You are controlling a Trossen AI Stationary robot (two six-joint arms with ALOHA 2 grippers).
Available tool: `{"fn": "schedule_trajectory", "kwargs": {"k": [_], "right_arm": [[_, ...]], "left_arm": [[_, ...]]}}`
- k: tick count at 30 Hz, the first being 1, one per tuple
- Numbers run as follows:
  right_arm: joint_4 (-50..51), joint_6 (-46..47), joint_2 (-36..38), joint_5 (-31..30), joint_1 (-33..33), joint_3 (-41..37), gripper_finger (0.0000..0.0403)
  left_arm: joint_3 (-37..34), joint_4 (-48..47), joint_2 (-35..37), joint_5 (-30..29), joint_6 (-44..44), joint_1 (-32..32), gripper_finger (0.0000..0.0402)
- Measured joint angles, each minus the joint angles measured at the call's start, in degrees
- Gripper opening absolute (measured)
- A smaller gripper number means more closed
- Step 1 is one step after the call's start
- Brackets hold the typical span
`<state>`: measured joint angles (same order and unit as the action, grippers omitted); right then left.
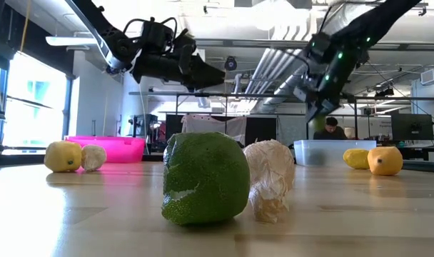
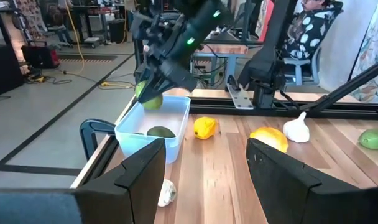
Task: Sort produce into baskets
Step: Put the top center lime into the transparent bin
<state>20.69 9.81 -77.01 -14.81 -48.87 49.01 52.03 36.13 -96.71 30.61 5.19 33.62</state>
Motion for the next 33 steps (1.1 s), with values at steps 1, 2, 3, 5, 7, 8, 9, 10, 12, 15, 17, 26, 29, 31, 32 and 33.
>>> {"fn": "schedule_trajectory", "kwargs": {"k": [1,2,3,5,7,8,9,10,12,15,17,26,29,31,32,33], "right_arm": [[-0.66,-0.65,-1.18,-0.14,-0.55,0.00,0.0128],[-1.22,-1.03,-2.20,-0.48,-1.01,0.00,0.0128],[-2.01,-1.20,-3.28,-1.30,-1.37,0.00,0.0128],[-3.38,-1.29,-5.37,-2.61,-2.07,0.00,0.0128],[-4.74,-1.27,-7.32,-4.54,-2.41,0.00,0.0128],[-5.69,-1.27,-8.26,-5.40,-2.52,0.00,0.0128],[-6.57,-1.29,-9.06,-6.39,-2.54,0.00,0.0128],[-7.51,-1.41,-9.80,-7.00,-2.52,0.00,0.0128],[-9.12,-1.29,-11.17,-7.27,-2.52,0.00,0.0127],[-9.94,-0.61,-12.93,-7.29,-2.49,0.00,0.0127],[-10.61,-0.16,-13.72,-7.41,-2.48,0.00,0.0127],[-11.23,0.35,-14.52,-8.92,-2.48,-0.54,0.0136],[-11.65,0.60,-14.52,-8.94,-2.48,-1.52,0.0157],[-11.79,0.72,-14.53,-8.94,-2.48,-2.05,0.0171],[-11.75,0.71,-14.55,-8.94,-2.48,-2.10,0.0178],[-11.84,0.71,-14.56,-8.96,-2.46,-2.10,0.0183]], "left_arm": [[0.00,-0.19,0.00,0.00,0.00,0.14,0.0209],[0.00,-0.25,0.00,0.00,0.00,0.18,0.0209],[0.00,-0.29,0.00,0.00,0.00,0.25,0.0209],[0.00,-0.30,0.00,-0.02,0.00,0.29,0.0209],[0.00,-0.30,0.00,-0.01,0.00,0.30,0.0209],[0.00,-0.30,0.00,0.00,0.00,0.31,0.0209],[0.00,-0.30,0.00,0.00,0.07,0.31,0.0209],[0.00,-0.30,0.00,-0.02,0.39,0.31,0.0209],[0.00,-0.30,0.00,0.00,0.50,0.31,0.0209],[0.00,-0.33,0.00,0.00,0.55,0.31,0.0209],[0.00,-0.32,0.00,0.00,0.64,0.31,0.0209],[0.00,-0.30,0.00,0.00,0.66,0.31,0.0209],[0.00,-0.32,0.00,0.00,0.66,0.31,0.0209],[0.00,-0.30,0.00,0.00,0.61,0.31,0.0209],[0.00,-0.31,0.00,0.00,0.59,0.31,0.0209],[0.00,-0.30,0.00,0.00,0.61,0.31,0.0209]]}}
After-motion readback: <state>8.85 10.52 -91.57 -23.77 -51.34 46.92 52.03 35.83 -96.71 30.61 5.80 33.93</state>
